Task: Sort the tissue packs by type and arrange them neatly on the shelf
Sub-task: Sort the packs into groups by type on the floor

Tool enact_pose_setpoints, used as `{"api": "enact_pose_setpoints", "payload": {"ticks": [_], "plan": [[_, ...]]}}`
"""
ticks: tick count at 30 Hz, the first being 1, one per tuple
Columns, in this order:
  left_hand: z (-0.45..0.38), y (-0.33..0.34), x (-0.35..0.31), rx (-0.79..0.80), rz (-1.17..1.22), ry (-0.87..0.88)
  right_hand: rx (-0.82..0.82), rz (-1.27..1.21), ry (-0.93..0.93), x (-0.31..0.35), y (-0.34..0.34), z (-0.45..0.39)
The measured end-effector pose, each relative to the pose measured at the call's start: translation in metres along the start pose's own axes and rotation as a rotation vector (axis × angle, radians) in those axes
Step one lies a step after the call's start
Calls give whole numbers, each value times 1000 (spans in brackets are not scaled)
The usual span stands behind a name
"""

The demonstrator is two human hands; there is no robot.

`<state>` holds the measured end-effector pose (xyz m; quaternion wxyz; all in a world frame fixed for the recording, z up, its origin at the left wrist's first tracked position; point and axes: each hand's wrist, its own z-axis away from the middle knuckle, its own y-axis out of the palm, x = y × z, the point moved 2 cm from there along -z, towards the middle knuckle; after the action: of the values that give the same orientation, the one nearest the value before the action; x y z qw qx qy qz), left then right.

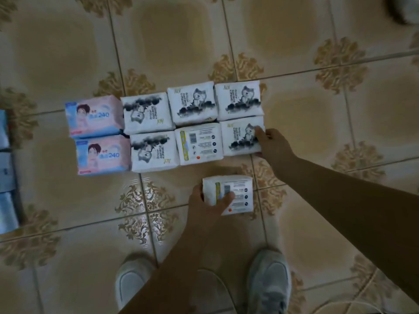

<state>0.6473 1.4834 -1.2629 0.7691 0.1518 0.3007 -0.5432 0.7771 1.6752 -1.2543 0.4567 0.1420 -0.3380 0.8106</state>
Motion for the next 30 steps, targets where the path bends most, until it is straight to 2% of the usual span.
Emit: {"api": "enact_pose_setpoints", "payload": {"ticks": [3, 6, 8, 11, 14, 16, 18, 20, 22, 25, 28, 30], "plan": [[-3, 16, -7, 9, -20, 18, 72, 165, -49, 7, 0, 6], [-9, 28, -13, -16, -38, -11, 87, 328, -1, -1, -13, 15], [-10, 34, -21, -64, -29, -27, 68, 262, 95, -20, -20, 27], [-12, 41, -28, -107, -91, -34, 118, 3, 234, -42, -21, 49], [-19, 48, -24, -159, -205, 13, 131, -146, 246, -47, -22, 58], [-24, 51, -19, -166, -268, 13, 170, -78, 204, -44, -24, 62], [-15, 51, -36, -114, -308, -9, 235, 98, 151, -34, -26, 68], [4, 46, -60, -113, -400, -26, 231, 303, 95, -19, -30, 82], [32, 38, -83, -100, -519, -90, 132, 484, 59, 2, -39, 103], [88, 14, -127, -27, -650, -119, 87, 620, -16, 47, -56, 150], [156, -21, -188, -2, -751, -27, 74, 760, -168, 126, -82, 217], [205, -52, -244, -42, -765, 13, 50, 839, -290, 203, -103, 267]]}}
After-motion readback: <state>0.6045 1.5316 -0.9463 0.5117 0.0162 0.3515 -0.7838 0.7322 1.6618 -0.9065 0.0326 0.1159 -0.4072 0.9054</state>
